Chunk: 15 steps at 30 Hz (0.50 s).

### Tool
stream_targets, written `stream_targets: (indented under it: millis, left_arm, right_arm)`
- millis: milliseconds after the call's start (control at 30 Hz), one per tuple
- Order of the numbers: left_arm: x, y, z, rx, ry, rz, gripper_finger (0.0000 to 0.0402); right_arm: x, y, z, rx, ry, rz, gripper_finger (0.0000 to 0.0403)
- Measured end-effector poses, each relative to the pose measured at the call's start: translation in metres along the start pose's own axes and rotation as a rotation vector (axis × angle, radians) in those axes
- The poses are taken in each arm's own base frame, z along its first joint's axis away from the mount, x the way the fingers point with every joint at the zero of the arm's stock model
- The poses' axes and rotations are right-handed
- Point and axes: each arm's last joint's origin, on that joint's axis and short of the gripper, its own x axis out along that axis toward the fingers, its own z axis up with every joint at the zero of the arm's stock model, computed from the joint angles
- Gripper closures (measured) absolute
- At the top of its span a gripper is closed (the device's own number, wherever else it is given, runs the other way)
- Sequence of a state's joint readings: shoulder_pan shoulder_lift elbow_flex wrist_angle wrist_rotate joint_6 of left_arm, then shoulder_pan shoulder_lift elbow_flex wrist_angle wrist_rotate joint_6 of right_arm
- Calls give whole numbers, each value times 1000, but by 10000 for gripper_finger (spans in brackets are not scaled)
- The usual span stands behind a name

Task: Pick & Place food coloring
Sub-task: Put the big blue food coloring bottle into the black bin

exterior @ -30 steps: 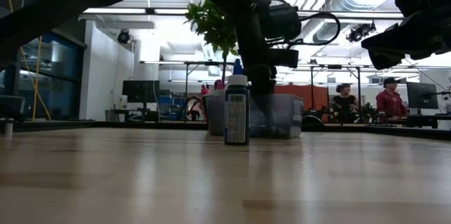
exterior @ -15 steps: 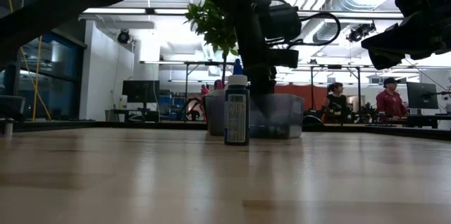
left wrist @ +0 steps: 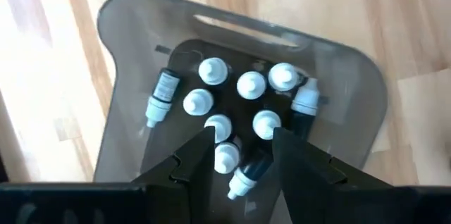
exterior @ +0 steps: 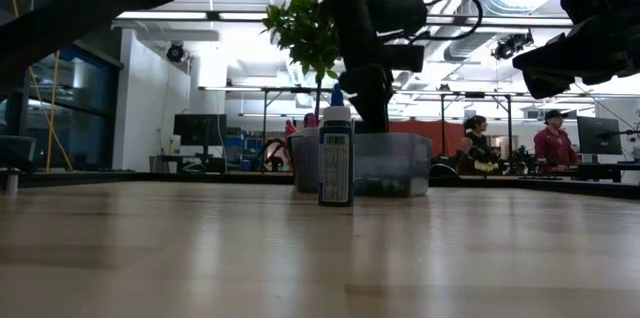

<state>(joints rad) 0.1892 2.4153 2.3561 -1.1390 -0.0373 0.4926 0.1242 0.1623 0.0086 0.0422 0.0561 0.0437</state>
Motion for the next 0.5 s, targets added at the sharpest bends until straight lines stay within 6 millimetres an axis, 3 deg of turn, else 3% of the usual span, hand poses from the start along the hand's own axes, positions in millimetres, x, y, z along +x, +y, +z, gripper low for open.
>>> stream_targets:
  millis: [133,500]
  left_arm:
    - [-13,-1,1,3,-14,1,263]
    - [-74,-9,-6,-18,-53,-41,243]
  right_arm:
    - [0,0,0,0,0,0,400]
    - [0,0,0,0,0,0,400]
